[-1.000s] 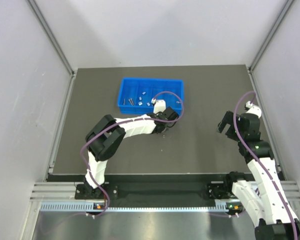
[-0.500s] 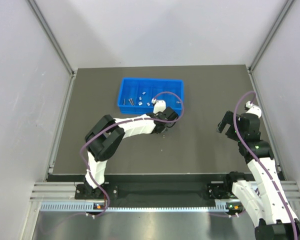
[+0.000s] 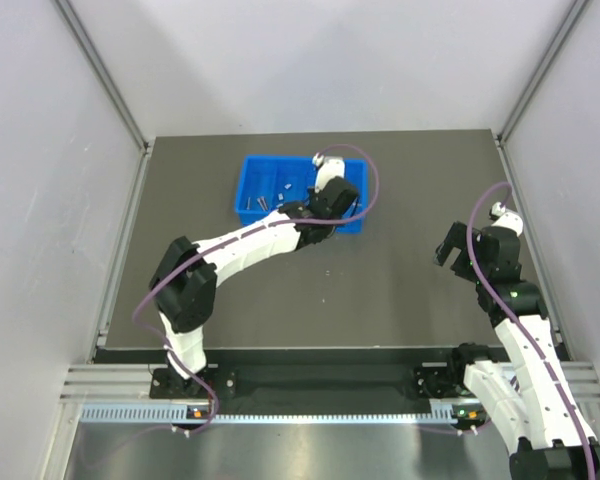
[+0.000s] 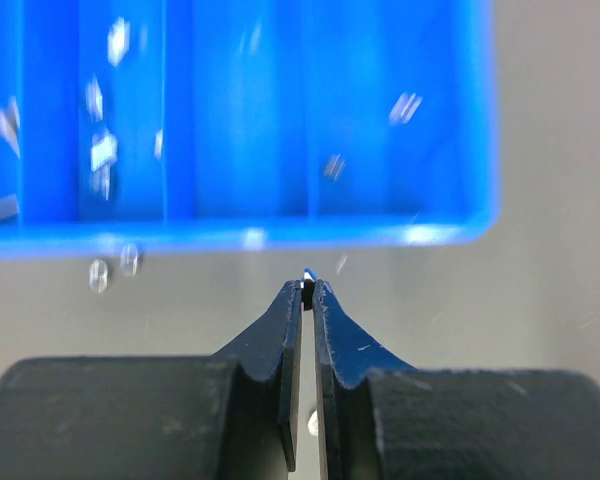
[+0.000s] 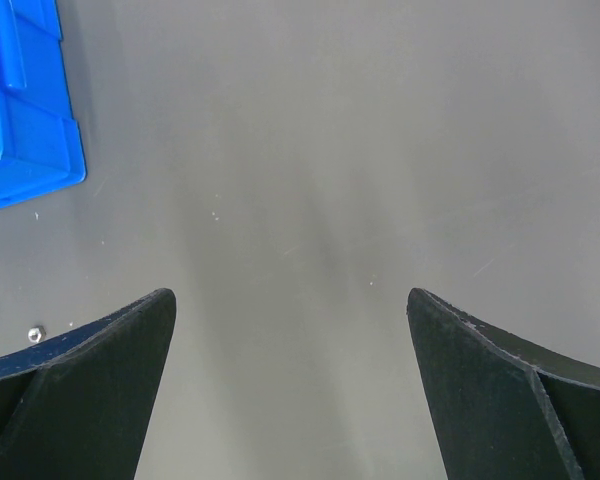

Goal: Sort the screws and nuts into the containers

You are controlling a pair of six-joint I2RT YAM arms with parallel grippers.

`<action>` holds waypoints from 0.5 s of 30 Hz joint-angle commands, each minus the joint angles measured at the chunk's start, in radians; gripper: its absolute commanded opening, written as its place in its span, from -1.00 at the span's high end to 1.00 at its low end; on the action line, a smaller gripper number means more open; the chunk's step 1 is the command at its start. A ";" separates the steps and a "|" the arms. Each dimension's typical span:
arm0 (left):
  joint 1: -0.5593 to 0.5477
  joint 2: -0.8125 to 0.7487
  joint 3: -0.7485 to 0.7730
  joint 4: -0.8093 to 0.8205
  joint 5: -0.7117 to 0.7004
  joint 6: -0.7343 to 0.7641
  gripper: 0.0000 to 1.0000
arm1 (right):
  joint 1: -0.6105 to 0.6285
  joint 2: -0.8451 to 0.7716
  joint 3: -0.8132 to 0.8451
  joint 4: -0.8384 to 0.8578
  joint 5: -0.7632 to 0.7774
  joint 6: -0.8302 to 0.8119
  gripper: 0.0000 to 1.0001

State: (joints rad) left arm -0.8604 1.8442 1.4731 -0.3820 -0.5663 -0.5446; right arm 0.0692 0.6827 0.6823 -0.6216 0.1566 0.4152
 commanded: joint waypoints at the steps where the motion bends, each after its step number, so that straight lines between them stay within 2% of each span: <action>1: 0.011 0.056 0.127 0.123 -0.030 0.124 0.82 | 0.004 0.000 0.013 0.040 0.015 0.007 -0.99; 6: 0.031 0.202 0.315 0.132 -0.041 0.189 0.85 | 0.006 0.003 0.017 0.036 0.026 0.005 -0.99; 15: 0.057 0.336 0.423 0.160 -0.024 0.207 0.78 | 0.004 0.011 0.016 0.034 0.031 0.007 -0.99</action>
State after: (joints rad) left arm -0.8066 2.1807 1.8339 -0.2550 -0.5846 -0.3634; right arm 0.0692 0.6895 0.6823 -0.6216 0.1719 0.4156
